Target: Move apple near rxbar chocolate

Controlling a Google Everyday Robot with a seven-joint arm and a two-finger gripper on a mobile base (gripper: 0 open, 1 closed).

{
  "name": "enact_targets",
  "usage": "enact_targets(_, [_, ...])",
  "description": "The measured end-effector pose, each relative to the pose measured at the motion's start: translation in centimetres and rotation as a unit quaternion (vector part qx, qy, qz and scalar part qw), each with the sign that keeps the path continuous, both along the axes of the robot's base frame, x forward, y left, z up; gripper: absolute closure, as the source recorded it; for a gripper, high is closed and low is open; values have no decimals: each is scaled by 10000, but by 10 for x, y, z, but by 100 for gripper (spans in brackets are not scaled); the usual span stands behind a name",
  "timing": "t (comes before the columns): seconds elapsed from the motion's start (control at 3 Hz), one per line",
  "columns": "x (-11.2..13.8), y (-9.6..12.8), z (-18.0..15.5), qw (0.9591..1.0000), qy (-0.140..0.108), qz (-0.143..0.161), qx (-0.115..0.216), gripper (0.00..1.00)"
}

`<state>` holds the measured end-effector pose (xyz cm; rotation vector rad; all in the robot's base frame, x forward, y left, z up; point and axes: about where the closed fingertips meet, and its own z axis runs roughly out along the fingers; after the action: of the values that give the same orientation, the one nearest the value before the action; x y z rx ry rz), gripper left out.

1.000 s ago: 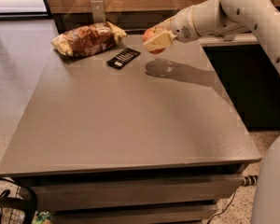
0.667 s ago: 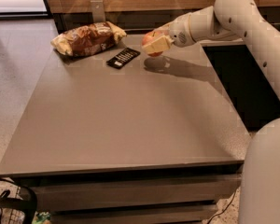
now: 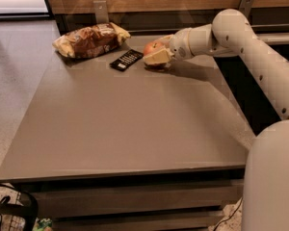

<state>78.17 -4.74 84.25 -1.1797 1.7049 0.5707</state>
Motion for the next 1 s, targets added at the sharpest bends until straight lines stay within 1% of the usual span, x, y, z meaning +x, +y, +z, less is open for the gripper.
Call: enact_targets(1.0, [0, 1, 3, 10000, 1, 5, -4, 31])
